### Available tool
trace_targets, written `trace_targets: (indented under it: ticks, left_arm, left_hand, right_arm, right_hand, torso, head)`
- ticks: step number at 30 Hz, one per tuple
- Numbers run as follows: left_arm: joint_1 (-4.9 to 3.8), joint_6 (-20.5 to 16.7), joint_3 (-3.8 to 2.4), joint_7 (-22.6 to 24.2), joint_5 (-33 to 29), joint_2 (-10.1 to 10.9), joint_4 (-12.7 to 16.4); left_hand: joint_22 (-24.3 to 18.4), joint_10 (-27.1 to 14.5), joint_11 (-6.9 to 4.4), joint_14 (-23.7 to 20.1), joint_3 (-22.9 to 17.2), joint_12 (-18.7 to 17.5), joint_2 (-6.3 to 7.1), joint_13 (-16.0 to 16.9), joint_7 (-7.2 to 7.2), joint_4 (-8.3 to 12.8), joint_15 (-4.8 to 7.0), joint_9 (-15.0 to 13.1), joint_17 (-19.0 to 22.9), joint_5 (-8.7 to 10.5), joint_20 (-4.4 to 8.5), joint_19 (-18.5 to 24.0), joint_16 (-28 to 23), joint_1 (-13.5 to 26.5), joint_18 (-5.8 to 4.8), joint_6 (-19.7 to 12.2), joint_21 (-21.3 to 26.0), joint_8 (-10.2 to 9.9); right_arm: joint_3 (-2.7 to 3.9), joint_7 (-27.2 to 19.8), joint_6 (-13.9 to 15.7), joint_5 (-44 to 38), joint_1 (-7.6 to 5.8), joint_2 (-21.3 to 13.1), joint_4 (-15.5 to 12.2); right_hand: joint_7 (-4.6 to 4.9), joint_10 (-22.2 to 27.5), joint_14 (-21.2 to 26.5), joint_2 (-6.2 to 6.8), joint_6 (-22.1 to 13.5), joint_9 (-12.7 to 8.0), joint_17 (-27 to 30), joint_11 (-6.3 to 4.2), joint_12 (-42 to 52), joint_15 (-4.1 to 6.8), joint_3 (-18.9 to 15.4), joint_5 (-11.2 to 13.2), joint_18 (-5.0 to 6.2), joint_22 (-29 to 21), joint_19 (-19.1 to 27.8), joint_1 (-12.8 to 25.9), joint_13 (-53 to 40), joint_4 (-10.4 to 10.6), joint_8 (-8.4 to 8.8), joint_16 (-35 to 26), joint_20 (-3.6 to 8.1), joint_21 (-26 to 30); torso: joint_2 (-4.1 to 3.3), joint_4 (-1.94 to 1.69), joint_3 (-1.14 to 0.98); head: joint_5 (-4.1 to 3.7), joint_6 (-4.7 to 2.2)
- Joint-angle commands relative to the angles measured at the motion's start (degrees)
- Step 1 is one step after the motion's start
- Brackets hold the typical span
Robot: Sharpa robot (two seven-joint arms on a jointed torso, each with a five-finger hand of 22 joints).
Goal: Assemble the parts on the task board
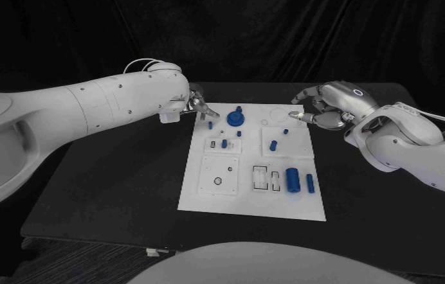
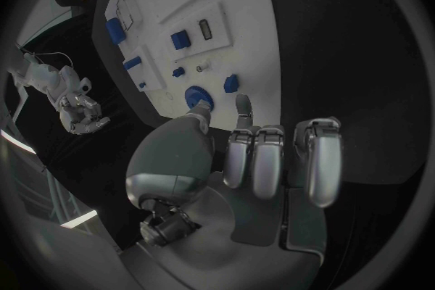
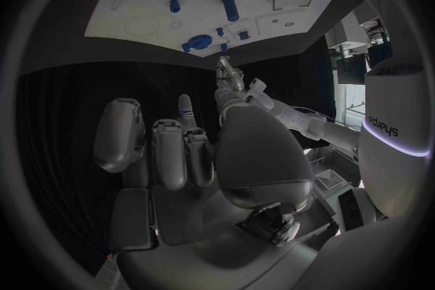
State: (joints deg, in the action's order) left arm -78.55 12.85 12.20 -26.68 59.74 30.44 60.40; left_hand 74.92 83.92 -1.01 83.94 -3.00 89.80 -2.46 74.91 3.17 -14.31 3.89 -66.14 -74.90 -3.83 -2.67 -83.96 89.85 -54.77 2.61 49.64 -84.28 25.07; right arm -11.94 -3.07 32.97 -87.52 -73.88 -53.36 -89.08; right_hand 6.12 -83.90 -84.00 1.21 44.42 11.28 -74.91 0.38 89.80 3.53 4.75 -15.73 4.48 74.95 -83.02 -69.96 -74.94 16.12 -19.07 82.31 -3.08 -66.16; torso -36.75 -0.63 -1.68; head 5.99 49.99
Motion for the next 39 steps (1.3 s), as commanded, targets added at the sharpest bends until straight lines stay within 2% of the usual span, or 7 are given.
trace_targets:
  ticks: [1,26,39]
  left_arm:
    - [0.15,0.8,-0.06,0.8,0.0,-0.2,0.0]
    - [0.82,2.0,-0.06,0.4,0.0,-0.7,-0.4]
    - [1.39,2.3,-0.06,0.7,0.0,-1.0,-0.9]
  left_hand:
    - [10.1,6.1,0.51,6.1,0.2,0.2,-0.4,15.1,0.2,-0.1,-0.52,0.1,-15.1,0.3,-0.31,-0.6,0.2,-0.2,-0.52,-0.3,0.3,-0.4]
    - [9.9,6.1,0.61,6.1,0.3,0.2,-0.77,15.1,0.29,-0.2,-0.65,0.3,-15.1,0.07,-0.44,-0.4,0.2,-0.5,-0.45,-0.2,0.6,-0.8]
    - [10.0,6.1,0.76,6.1,0.1,0.2,-1.37,15.1,0.39,0.7,-0.83,0.8,-15.1,-2.52,-0.69,-0.2,0.2,-2.5,-0.39,0.2,0.8,-1.9]
  right_arm:
    - [0.03,0.2,-0.2,-0.1,0.14,0.0,0.0]
    - [0.03,0.2,-0.5,-0.1,0.13,0.0,0.0]
    - [0.03,0.4,-0.7,-0.1,0.14,0.1,0.0]
  right_hand:
    - [0.09,-6.1,-4.3,0.0,0.2,-0.1,-7.9,0.36,0.2,-0.35,-0.2,-0.3,0.09,9.0,-0.2,-0.1,-15.1,0.1,-0.26,0.1,0.07,-0.4]
    - [0.09,-6.1,-4.3,-0.07,0.2,-0.2,-7.9,0.35,0.2,-0.34,-0.2,-0.4,0.07,9.0,-0.2,0.0,-15.1,0.2,-0.25,0.1,0.08,-0.5]
    - [0.08,-6.1,-4.3,-0.11,0.2,-0.2,-7.9,0.35,0.2,-0.34,-0.2,-0.5,0.09,9.0,-0.2,0.0,-15.1,0.2,-0.25,0.1,0.09,-0.4]
  torso:
    - [-0.01,-0.01,0.0]
    - [0.02,0.04,0.02]
    - [-0.01,0.0,0.02]
  head:
    - [-0.02,0.01]
    - [0.15,0.01]
    - [-0.03,0.01]
